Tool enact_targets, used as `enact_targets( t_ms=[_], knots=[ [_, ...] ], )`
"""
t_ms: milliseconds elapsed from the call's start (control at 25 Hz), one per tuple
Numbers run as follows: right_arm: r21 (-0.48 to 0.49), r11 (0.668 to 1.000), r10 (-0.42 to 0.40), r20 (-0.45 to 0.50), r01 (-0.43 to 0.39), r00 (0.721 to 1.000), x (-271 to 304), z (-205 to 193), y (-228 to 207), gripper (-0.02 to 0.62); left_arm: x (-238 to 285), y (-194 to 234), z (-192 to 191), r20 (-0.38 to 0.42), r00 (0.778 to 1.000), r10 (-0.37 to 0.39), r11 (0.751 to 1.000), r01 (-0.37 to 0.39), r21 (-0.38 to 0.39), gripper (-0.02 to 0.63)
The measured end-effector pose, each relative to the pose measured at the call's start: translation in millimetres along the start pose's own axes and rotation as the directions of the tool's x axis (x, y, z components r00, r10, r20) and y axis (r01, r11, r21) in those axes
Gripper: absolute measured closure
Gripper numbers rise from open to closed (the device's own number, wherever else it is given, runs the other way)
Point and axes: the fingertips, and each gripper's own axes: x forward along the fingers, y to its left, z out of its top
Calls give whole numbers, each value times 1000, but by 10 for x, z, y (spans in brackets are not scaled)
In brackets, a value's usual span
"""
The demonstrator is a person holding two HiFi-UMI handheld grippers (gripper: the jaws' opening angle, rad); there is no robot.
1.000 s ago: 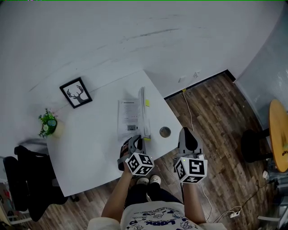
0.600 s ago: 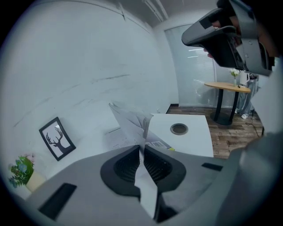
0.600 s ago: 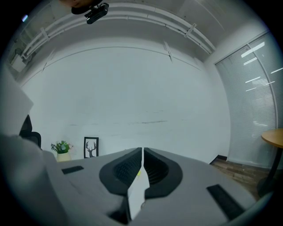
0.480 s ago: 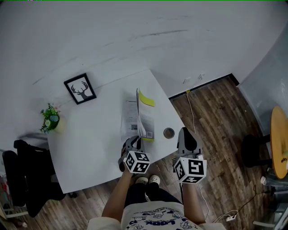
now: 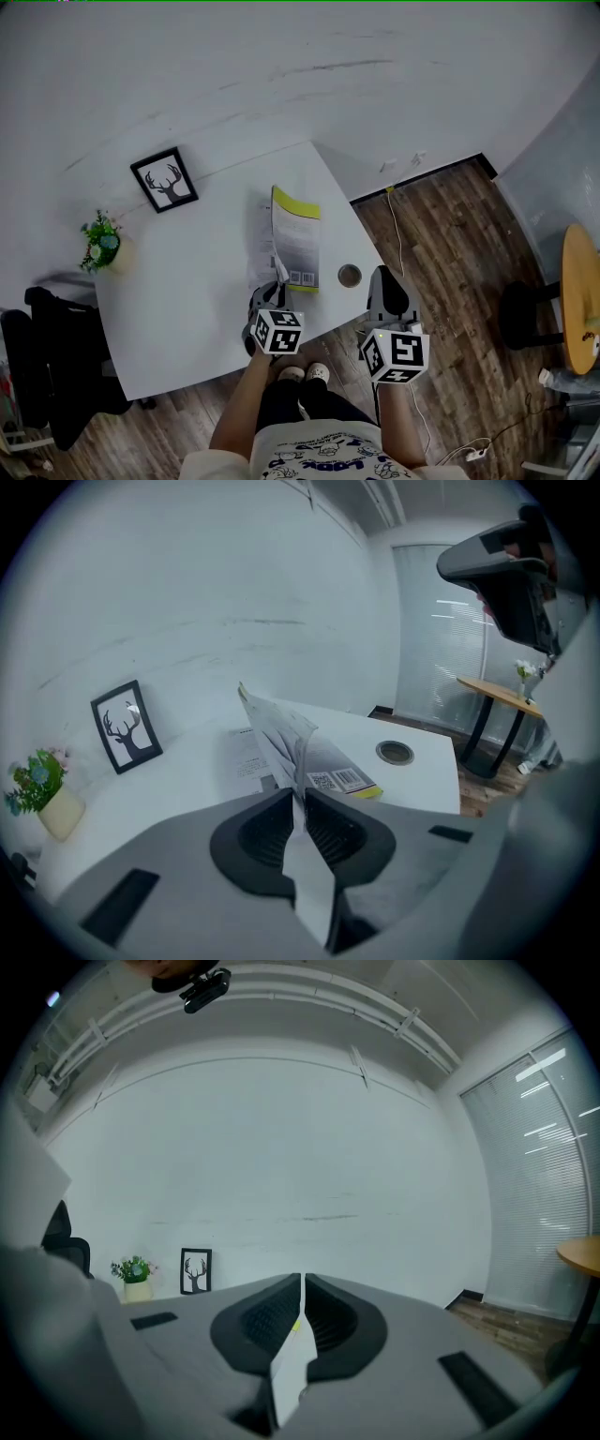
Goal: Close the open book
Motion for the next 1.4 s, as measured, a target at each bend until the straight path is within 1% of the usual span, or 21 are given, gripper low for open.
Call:
enact_targets(
  t_ms=[120, 400, 760, 920, 1000, 1160, 1280, 1400],
  knots=[
    [0, 1000, -4, -2, 4, 1000, -12, -11, -21, 561, 31, 40, -45, -13, 1000, 7, 999, -7, -46, 564],
    [-7, 1000, -9, -4, 9, 1000, -76, -8, -61, 561, 83, 132, -183, -59, 998, 29, 992, -36, -124, 518],
    [-3, 1000, -23, 0, 23, 1000, -158, -12, -104, 561, 83, 212, -295, -96, 995, 36, 986, -51, -161, 469],
    [2, 1000, -12, 2, 12, 1000, -179, -8, -54, 561, 30, 232, -339, -103, 994, 40, 982, -57, -178, 426],
    [5, 1000, -6, 5, 6, 1000, -189, 4, -26, 561, -19, 236, -340, -95, 995, 42, 980, -59, -192, 413],
    [6, 1000, 2, 16, -2, 1000, -213, 43, 59, 561, -159, 267, -292, -66, 997, 50, 979, -62, -196, 413],
    [6, 1000, 6, 28, -6, 1000, -232, 92, 106, 561, -304, 325, -147, -19, 998, 67, 976, -69, -209, 413],
    [5, 1000, 9, 48, -9, 999, -251, 177, 154, 561, -475, 410, 81, 47, 995, 89, 974, -78, -212, 414]
  ],
)
